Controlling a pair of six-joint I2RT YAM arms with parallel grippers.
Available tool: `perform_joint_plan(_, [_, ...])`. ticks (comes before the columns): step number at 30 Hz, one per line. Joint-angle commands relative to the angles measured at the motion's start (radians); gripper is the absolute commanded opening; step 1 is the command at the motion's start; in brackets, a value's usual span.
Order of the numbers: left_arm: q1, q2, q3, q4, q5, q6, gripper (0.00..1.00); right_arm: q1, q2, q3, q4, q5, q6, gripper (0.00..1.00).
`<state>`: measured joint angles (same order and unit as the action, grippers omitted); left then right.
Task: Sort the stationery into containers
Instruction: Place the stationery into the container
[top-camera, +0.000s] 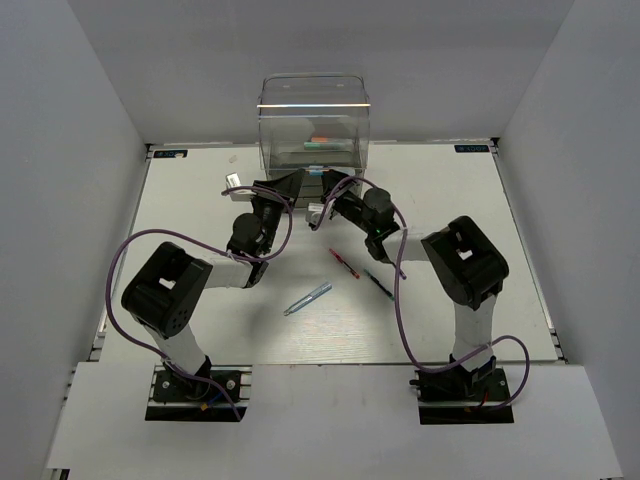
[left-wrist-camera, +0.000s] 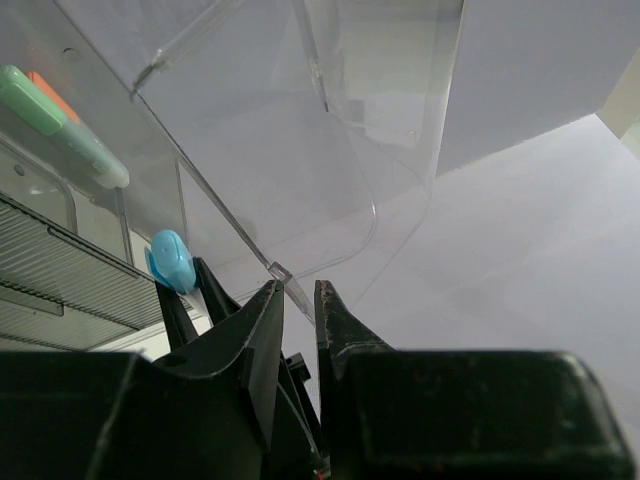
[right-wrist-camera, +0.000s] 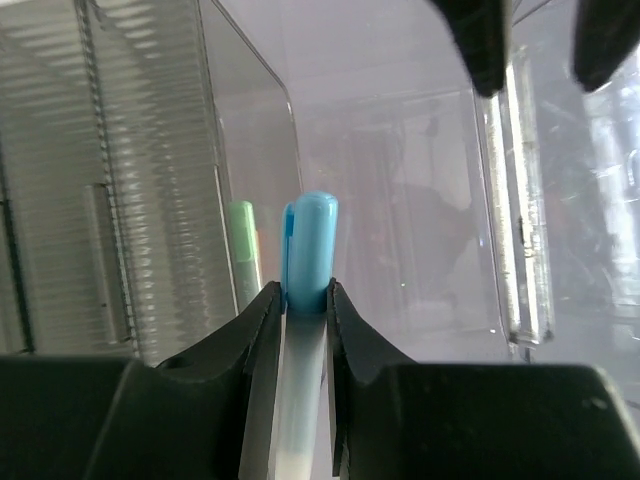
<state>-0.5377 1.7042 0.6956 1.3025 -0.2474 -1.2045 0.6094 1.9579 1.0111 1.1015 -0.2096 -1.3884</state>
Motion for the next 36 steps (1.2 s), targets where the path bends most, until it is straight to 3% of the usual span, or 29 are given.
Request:
perform_joint_plan(1, [0.010,-0.041,0.018,0.146,-0.007,0.008,0.31,-0.019,0.035,0.060,0.109,-0.020,-0.041,0.00])
perform_joint_plan(8, [0.010,-0.041,0.018,0.136,-0.007,0.008,0.31,-0.037,0.076,0.118,0.072,-0.020,-0.035,0.00])
perform_joint_plan(19, [0.010,-0.041,0.027,0.136,-0.007,0.008,0.31,-0.066,0.059,0.167,-0.133,-0.024,0.072,0.00])
perform_joint_plan(27, [0.010,-0.041,0.027,0.136,-0.007,0.008,0.31,-0.068,0.035,0.153,-0.189,-0.013,0.103,0.43])
perform_joint_plan(32, [0.010,-0.041,0.027,0.127,-0.007,0.008,0.31,-0.066,0.004,0.132,-0.189,-0.027,0.126,0.54])
perform_joint_plan(36, [0.010,-0.041,0.036,0.127,-0.007,0.008,0.31,-0.068,-0.030,0.109,-0.206,-0.050,0.146,0.55])
